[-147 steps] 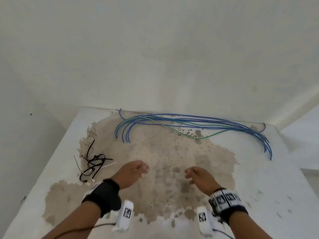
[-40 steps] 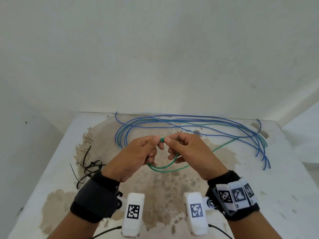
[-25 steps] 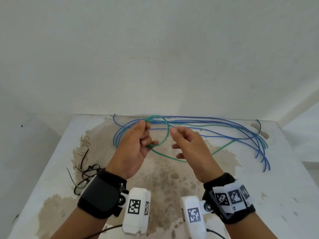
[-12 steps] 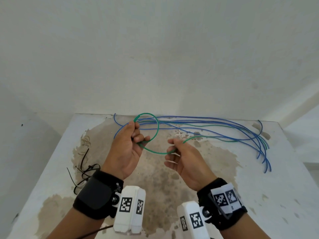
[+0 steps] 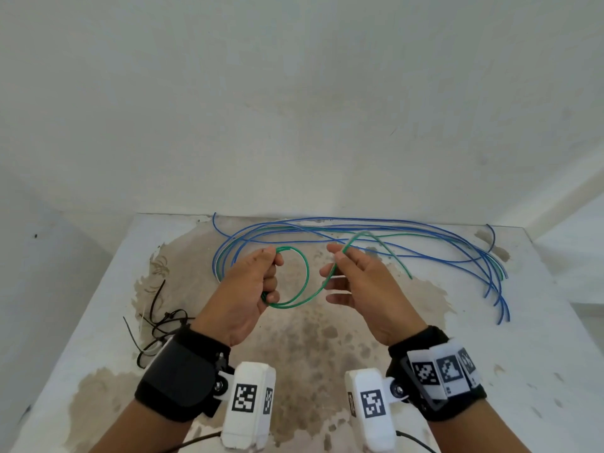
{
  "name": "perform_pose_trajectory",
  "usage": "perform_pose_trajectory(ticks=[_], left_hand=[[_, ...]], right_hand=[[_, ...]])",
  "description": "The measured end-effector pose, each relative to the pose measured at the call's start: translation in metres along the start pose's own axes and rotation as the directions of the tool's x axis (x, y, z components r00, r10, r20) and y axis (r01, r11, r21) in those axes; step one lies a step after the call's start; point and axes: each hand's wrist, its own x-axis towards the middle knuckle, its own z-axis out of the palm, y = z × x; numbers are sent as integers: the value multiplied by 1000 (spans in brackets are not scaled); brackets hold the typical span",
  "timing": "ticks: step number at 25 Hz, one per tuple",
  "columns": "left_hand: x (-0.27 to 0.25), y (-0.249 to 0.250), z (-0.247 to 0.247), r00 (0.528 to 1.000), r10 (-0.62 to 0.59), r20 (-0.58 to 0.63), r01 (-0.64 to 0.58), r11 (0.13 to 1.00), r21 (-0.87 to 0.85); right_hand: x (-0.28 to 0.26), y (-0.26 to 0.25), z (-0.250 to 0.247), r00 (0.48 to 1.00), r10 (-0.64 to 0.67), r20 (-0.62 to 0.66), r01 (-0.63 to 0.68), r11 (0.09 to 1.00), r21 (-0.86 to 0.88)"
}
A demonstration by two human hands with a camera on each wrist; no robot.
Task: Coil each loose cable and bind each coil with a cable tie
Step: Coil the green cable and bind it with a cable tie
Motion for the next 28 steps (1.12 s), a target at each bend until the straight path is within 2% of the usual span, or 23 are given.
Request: perform_pose_trajectory(ticks=[3, 10, 17, 19, 21, 23, 26, 28], left_hand=[[-1, -1, 1, 999, 2, 47, -8, 991, 135], [-5, 0, 7, 994, 20, 108, -56, 936, 346], [-7, 1, 9, 995, 29, 97, -55, 958, 280], [-7, 0, 12, 998, 19, 53, -27, 988, 154], [-4, 1, 12, 999, 23, -38, -27, 995, -101], [2, 6, 7, 993, 30, -117, -72, 927, -367], [10, 16, -2, 985, 21, -171, -113, 827, -550], [11, 17, -1, 985, 14, -172, -106, 835, -540]], right_hand=[[-1, -1, -1, 996, -49, 72, 52, 998, -41], [-3, 0, -6, 991, -75, 115, 93, 982, -165], [-1, 3, -9, 989, -83, 120, 98, 986, -131], [-2, 3, -9, 991, -66, 119, 70, 997, -32], [-3, 3, -10, 987, -20, 159, -14, 978, 210], [-7, 6, -15, 978, -3, 207, -68, 940, 336], [-15, 13, -17, 964, 13, 267, -100, 945, 313], [-17, 17, -18, 964, 42, 262, -113, 958, 262]])
